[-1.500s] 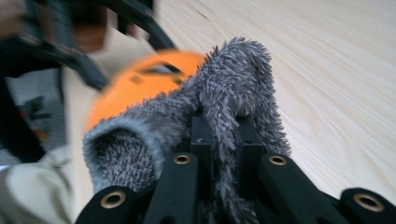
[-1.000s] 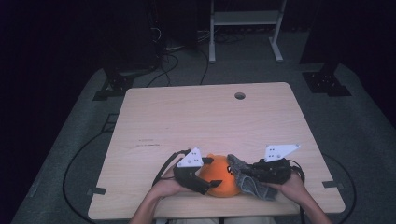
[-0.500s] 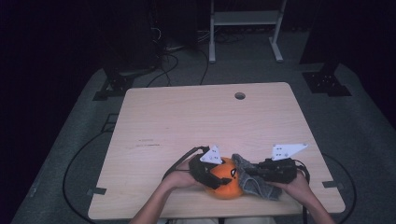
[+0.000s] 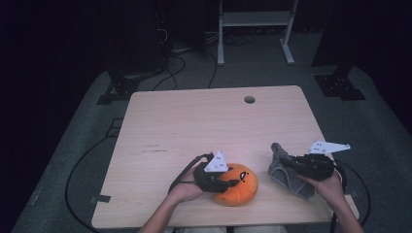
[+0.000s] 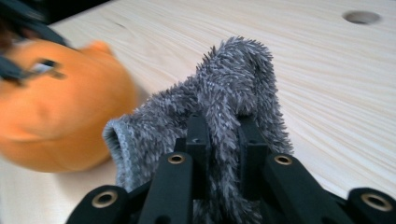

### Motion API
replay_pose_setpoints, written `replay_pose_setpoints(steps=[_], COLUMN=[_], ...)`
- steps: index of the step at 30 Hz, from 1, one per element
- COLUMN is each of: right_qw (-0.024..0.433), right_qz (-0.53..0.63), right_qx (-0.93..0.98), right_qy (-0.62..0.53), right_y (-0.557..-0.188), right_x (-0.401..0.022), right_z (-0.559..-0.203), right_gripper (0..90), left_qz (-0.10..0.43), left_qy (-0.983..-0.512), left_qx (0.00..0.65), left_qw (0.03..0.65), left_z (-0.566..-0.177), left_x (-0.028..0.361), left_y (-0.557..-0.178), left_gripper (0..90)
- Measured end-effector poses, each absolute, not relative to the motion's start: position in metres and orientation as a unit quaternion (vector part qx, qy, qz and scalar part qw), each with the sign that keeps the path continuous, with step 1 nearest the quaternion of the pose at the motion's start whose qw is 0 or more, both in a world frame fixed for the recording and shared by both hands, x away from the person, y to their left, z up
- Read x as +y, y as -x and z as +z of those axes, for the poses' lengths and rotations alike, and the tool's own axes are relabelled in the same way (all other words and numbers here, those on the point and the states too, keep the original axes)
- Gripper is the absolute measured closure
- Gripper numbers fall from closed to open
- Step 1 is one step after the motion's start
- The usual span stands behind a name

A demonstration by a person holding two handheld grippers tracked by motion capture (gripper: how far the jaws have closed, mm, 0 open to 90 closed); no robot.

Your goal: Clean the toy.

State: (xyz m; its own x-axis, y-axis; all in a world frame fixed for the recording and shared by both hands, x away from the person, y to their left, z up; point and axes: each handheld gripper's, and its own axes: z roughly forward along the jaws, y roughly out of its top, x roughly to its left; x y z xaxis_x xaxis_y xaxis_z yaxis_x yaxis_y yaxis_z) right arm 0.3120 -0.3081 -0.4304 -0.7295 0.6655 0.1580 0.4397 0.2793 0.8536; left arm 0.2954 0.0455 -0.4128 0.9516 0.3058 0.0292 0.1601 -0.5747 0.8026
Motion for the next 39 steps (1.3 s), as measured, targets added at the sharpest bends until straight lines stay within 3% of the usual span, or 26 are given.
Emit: replay_pose_setpoints(steps=[12, 16, 30, 39], right_qw=[0.129, 0.136, 0.141, 0.133], right_qz=[0.471, 0.484, 0.496, 0.497], right_qx=[0.792, 0.782, 0.782, 0.785], right_qy=[-0.367, -0.368, -0.351, -0.346], right_y=[-0.321, -0.320, -0.316, -0.317], right_x=[-0.308, -0.310, -0.302, -0.297], right_z=[-0.447, -0.445, -0.439, -0.441], right_gripper=[54.6, 50.8, 47.3, 45.2], left_qz=[0.107, 0.117, 0.169, 0.184], left_qy=[-0.878, -0.874, -0.859, -0.852], left_qx=[0.147, 0.160, 0.193, 0.227], left_qw=[0.443, 0.444, 0.443, 0.434], left_z=[-0.405, -0.401, -0.380, -0.386], left_x=[0.053, 0.054, 0.051, 0.050], left_y=[-0.302, -0.310, -0.353, -0.381], left_gripper=[57.4, 57.3, 56.1, 55.3])
